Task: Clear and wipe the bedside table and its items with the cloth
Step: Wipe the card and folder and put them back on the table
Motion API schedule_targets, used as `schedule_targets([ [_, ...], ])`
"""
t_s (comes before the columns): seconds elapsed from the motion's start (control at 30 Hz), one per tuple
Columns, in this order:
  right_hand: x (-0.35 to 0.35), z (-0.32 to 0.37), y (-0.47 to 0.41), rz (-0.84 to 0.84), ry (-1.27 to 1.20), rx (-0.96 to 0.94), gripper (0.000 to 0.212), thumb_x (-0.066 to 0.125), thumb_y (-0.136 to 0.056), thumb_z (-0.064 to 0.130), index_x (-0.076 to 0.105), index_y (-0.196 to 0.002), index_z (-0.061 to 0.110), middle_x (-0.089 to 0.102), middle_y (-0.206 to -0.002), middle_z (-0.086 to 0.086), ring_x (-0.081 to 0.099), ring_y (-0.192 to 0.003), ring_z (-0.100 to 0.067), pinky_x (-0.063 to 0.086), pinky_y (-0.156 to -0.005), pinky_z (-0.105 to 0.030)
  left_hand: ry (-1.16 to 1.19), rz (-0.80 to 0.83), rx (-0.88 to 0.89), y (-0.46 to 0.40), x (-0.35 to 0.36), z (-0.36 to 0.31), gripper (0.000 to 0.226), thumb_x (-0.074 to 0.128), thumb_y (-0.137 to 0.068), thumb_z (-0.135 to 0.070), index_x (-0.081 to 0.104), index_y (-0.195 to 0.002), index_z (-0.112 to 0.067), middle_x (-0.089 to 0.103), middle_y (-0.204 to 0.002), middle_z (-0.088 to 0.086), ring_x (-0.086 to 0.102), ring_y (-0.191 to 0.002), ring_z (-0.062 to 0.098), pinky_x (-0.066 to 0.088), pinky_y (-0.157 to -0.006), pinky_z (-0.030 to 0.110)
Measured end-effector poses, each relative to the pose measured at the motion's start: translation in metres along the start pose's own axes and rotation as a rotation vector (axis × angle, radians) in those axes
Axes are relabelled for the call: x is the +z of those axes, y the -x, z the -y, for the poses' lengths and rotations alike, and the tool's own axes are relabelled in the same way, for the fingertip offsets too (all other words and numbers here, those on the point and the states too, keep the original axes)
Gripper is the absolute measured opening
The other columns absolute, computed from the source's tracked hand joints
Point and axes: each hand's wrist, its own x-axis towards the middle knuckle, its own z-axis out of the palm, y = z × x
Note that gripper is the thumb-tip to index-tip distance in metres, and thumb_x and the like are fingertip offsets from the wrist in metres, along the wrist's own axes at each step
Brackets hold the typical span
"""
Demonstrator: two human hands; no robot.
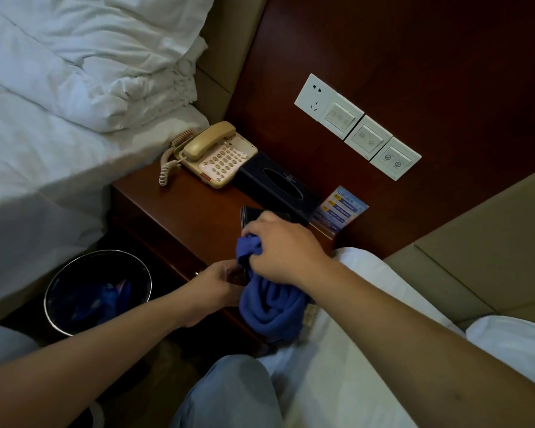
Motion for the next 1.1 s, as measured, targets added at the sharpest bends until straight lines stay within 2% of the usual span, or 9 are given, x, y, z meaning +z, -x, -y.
schedule_targets([
  [0.1,-0.004,0.0,-0.003,-0.015,-0.04,-0.01,0.042,0.061,-0.085,0.033,0.057,-0.127,0.036,0.046,-0.129,0.01,0.061,-0.096,-0.023,0.049,-0.081,-0.038,0.012,-0.018,0.008,0.001,-0.003,-0.004,0.04,0.065,-0.091,0.013,0.067,-0.123,-0.012,0.077,-0.115,0.004,0.074,-0.108,0.023,0.06,-0.088,0.034],
  [0.23,-0.008,-0.028,0.002,-0.028,-0.075,0.092,0.038,0.061,-0.085,0.033,0.058,-0.122,0.04,0.048,-0.128,0.011,0.059,-0.101,-0.022,0.045,-0.08,-0.037,0.088,0.083,-0.021,0.001,-0.007,-0.004,0.054,0.06,-0.093,0.015,0.061,-0.138,-0.015,0.07,-0.132,0.01,0.067,-0.122,0.029,0.055,-0.102,0.043],
  [0.37,-0.009,-0.042,0.01,0.005,-0.007,0.195,0.036,0.06,-0.087,0.032,0.06,-0.122,0.037,0.05,-0.127,0.005,0.058,-0.098,-0.023,0.04,-0.075,-0.034,0.034,0.083,-0.031,0.001,-0.006,-0.004,0.052,0.061,-0.093,0.013,0.063,-0.136,-0.017,0.071,-0.13,0.01,0.068,-0.12,0.028,0.056,-0.1,0.041],
  [0.53,-0.005,0.011,0.011,0.029,-0.084,-0.024,0.039,0.062,-0.083,0.031,0.059,-0.122,0.037,0.049,-0.125,0.01,0.06,-0.097,-0.019,0.051,-0.082,-0.038,-0.06,-0.029,-0.048,0.003,-0.002,-0.004,0.033,0.06,-0.093,0.014,0.069,-0.117,-0.007,0.076,-0.109,0.014,0.073,-0.1,0.025,0.06,-0.091,0.041],
  [0.6,-0.003,0.021,0.012,0.033,-0.092,-0.076,0.039,0.062,-0.084,0.031,0.058,-0.122,0.038,0.049,-0.125,0.013,0.059,-0.097,-0.017,0.051,-0.084,-0.039,-0.048,-0.029,-0.062,0.006,-0.002,-0.003,0.031,0.057,-0.094,0.013,0.068,-0.116,-0.007,0.074,-0.109,0.019,0.073,-0.1,0.027,0.058,-0.093,0.045],
  [0.73,-0.006,-0.007,0.017,-0.03,-0.129,-0.011,0.04,0.06,-0.085,0.034,0.058,-0.125,0.039,0.051,-0.129,0.015,0.06,-0.102,-0.016,0.05,-0.086,-0.038,0.111,0.033,-0.139,0.008,-0.006,-0.003,0.047,0.052,-0.091,0.021,0.065,-0.127,-0.007,0.074,-0.122,0.014,0.072,-0.109,0.025,0.061,-0.088,0.036],
  [0.83,-0.009,-0.046,0.022,-0.007,-0.076,0.113,0.042,0.063,-0.086,0.032,0.058,-0.127,0.039,0.052,-0.132,0.01,0.06,-0.108,-0.018,0.05,-0.088,-0.038,0.23,0.104,-0.173,0.009,-0.009,-0.004,0.055,0.054,-0.092,0.02,0.064,-0.135,-0.014,0.07,-0.13,0.015,0.069,-0.118,0.029,0.06,-0.093,0.037],
  [0.97,-0.012,-0.076,0.024,-0.01,-0.009,0.286,0.034,0.06,-0.087,0.032,0.058,-0.119,0.042,0.054,-0.126,0.005,0.061,-0.097,-0.023,0.053,-0.081,-0.042,0.165,0.118,-0.162,0.01,-0.007,-0.007,0.061,0.055,-0.091,0.02,0.062,-0.138,-0.019,0.07,-0.131,0.015,0.068,-0.12,0.03,0.056,-0.103,0.042],
  [1.1,-0.02,-0.065,0.011,-0.215,-0.059,0.3,0.031,0.059,-0.087,0.029,0.057,-0.116,0.038,0.051,-0.118,0.006,0.057,-0.084,-0.021,0.046,-0.069,-0.036,0.163,0.199,-0.159,0.01,-0.005,-0.01,0.096,0.053,-0.088,0.025,0.04,-0.148,-0.049,0.066,-0.137,0.01,0.064,-0.126,0.034,0.057,-0.099,0.043],
])
